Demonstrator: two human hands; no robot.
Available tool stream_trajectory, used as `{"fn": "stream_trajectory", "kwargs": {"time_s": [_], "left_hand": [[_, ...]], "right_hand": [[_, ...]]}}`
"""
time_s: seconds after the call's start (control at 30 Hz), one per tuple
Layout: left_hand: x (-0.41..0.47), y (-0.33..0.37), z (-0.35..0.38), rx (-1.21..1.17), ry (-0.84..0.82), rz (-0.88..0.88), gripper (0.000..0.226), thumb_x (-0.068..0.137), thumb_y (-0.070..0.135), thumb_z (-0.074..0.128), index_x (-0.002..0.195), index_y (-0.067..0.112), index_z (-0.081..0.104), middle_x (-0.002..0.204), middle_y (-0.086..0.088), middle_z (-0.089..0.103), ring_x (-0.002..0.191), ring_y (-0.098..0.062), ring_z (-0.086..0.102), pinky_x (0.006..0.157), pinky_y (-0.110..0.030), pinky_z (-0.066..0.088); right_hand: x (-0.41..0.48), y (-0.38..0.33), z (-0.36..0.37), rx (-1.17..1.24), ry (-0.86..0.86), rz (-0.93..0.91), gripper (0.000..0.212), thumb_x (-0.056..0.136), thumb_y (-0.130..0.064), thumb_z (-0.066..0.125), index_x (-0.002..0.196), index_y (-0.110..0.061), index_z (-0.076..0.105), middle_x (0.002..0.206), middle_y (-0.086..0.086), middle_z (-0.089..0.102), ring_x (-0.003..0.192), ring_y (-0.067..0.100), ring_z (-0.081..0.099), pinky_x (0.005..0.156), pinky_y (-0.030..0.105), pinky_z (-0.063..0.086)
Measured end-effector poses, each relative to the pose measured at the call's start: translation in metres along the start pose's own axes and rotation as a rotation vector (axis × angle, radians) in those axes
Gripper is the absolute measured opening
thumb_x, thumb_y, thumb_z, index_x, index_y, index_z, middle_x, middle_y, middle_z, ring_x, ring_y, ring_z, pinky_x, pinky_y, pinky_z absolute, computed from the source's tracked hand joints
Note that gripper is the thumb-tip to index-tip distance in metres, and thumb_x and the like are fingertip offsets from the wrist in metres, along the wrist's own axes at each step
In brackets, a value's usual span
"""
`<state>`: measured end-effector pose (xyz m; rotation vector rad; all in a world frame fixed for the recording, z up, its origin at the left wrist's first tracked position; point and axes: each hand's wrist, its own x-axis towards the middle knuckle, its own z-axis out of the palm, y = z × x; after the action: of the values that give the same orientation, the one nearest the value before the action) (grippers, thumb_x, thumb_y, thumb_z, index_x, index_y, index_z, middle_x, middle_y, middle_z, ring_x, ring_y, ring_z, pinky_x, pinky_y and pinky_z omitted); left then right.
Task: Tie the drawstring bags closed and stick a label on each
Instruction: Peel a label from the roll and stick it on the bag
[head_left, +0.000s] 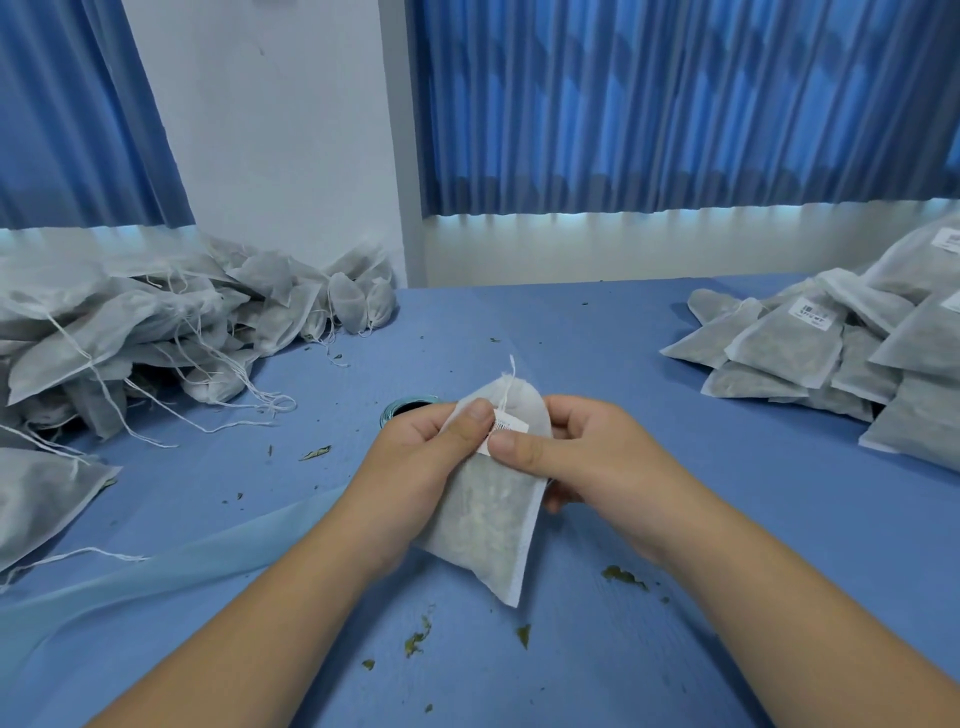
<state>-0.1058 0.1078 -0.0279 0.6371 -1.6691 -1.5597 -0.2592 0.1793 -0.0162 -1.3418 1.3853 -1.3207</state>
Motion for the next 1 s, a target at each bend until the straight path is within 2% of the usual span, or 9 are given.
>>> {"fn": "stream_trajectory", "kwargs": {"time_s": [0.2,0.33,0.43,0.5,0.57,0.63,0.8,0.9,1.0], "left_hand": [[0.000,0.000,-0.003,-0.124,-0.052,-0.060,0.023,0.079,0.025,0.061,0.090,0.014,0.078,0.093,-0.011,0.074,0.084,-0.021,0.070,0.067,-0.027,0.056],[-0.001,-0.002,0.003,-0.167,0.060,-0.064,0.018,0.074,0.021,0.070,0.090,0.017,0.078,0.098,-0.012,0.075,0.088,-0.022,0.072,0.071,-0.031,0.058],[0.002,-0.001,0.011,-0.196,0.149,-0.059,0.023,0.089,0.021,0.057,0.097,0.012,0.077,0.106,-0.017,0.073,0.098,-0.031,0.071,0.086,-0.043,0.056],[0.005,0.000,0.018,-0.192,0.189,-0.074,0.027,0.096,0.019,0.051,0.106,0.005,0.073,0.108,-0.022,0.072,0.102,-0.039,0.068,0.090,-0.049,0.052],[0.012,0.003,0.029,-0.189,0.218,-0.077,0.029,0.098,0.018,0.049,0.110,0.000,0.068,0.107,-0.025,0.071,0.099,-0.040,0.068,0.086,-0.046,0.053],[0.021,0.009,0.043,-0.214,0.221,-0.070,0.028,0.097,0.018,0.051,0.110,-0.001,0.067,0.105,-0.024,0.072,0.093,-0.034,0.070,0.082,-0.042,0.053],[0.049,0.026,0.110,-0.232,0.040,-0.072,0.029,0.098,0.022,0.053,0.112,0.002,0.067,0.107,-0.020,0.073,0.102,-0.035,0.069,0.094,-0.050,0.050],[0.062,0.031,0.164,-0.204,-0.101,-0.076,0.033,0.100,0.028,0.051,0.117,0.005,0.067,0.108,-0.015,0.073,0.101,-0.031,0.070,0.085,-0.042,0.054],[0.067,0.033,0.218,-0.176,-0.223,-0.096,0.032,0.100,0.033,0.051,0.118,0.013,0.066,0.105,-0.006,0.075,0.086,-0.019,0.071,0.073,-0.030,0.054]], "right_hand": [[0.004,0.001,-0.004,0.061,0.147,0.078,0.048,0.086,-0.045,0.065,0.095,0.002,0.065,0.078,0.009,0.070,0.067,0.020,0.062,0.065,0.036,0.050],[0.002,-0.004,-0.007,0.055,0.067,0.122,0.046,0.087,-0.052,0.061,0.101,-0.008,0.068,0.094,0.013,0.073,0.071,0.021,0.065,0.069,0.039,0.052],[-0.004,-0.006,-0.012,0.063,-0.042,0.123,0.047,0.081,-0.055,0.065,0.105,-0.015,0.066,0.100,0.010,0.073,0.085,0.030,0.071,0.078,0.046,0.056],[-0.010,-0.007,-0.016,0.094,-0.133,0.127,0.046,0.075,-0.051,0.068,0.111,-0.022,0.064,0.098,0.006,0.074,0.080,0.028,0.071,0.067,0.038,0.057],[-0.016,-0.005,-0.023,0.157,-0.173,0.136,0.048,0.074,-0.039,0.072,0.116,-0.020,0.060,0.095,0.003,0.073,0.072,0.024,0.069,0.058,0.029,0.054],[-0.022,-0.002,-0.034,0.234,-0.101,0.137,0.046,0.074,-0.027,0.075,0.115,-0.015,0.059,0.091,0.002,0.073,0.066,0.025,0.068,0.055,0.028,0.052],[-0.044,0.000,-0.092,0.448,0.196,0.132,0.031,0.084,-0.009,0.070,0.113,-0.002,0.060,0.086,0.012,0.072,0.063,0.022,0.065,0.057,0.028,0.052],[-0.065,-0.002,-0.137,0.540,0.365,0.101,0.023,0.085,-0.008,0.067,0.106,0.002,0.061,0.076,0.011,0.068,0.059,0.019,0.064,0.053,0.026,0.052],[-0.089,-0.005,-0.180,0.652,0.554,0.079,0.007,0.086,-0.005,0.063,0.093,-0.002,0.062,0.064,0.008,0.065,0.053,0.017,0.063,0.048,0.024,0.052]]}}
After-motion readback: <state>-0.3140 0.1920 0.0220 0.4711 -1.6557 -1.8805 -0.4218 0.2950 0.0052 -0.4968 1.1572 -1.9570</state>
